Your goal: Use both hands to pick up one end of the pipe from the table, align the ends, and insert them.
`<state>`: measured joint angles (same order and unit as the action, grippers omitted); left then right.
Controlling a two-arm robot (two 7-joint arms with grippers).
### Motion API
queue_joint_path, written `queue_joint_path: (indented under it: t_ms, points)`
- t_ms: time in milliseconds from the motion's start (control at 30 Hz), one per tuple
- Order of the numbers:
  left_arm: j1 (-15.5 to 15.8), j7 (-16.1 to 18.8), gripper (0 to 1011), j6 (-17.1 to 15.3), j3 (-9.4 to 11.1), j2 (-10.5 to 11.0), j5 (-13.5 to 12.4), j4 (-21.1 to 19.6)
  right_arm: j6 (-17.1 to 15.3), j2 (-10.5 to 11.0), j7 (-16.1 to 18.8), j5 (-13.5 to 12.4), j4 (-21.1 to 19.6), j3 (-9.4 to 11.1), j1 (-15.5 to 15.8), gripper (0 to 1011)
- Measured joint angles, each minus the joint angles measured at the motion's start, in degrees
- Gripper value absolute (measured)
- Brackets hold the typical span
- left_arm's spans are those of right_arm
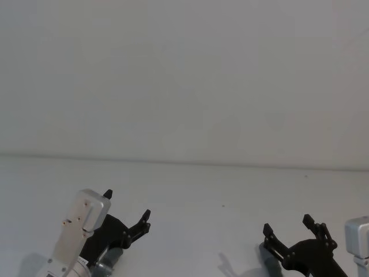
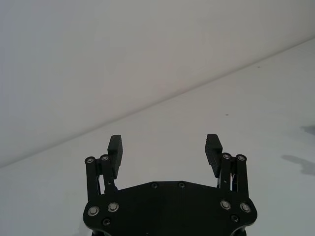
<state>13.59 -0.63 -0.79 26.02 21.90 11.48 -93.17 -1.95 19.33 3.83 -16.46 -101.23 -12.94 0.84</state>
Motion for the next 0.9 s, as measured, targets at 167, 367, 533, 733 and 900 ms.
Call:
queue_joint_path:
  t_ms: [167,367,533,733,900]
  points:
    - [0.0,0.0,1002,0.0,0.0,0.0,0.0,0.0,0.0,0.0,0.0,0.0,0.0,0.0,0.0,1002]
    - [0.0,0.0,1002,0.0,0.0,0.0,0.0,0.0,0.0,0.0,0.0,0.0,0.0,0.0,0.0,1002]
    - [0.0,0.0,1002,0.0,0.0,0.0,0.0,0.0,0.0,0.0,0.0,0.0,0.0,0.0,0.0,1002]
    - [0.0,0.0,1001,0.0,0.0,0.0,0.0,0.0,0.0,0.0,0.0,0.0,0.0,0.0,0.0,1002]
    - [0.0,0.0,1002,0.0,0.0,0.0,0.0,0.0,0.0,0.0,0.0,0.0,0.0,0.0,0.0,1002]
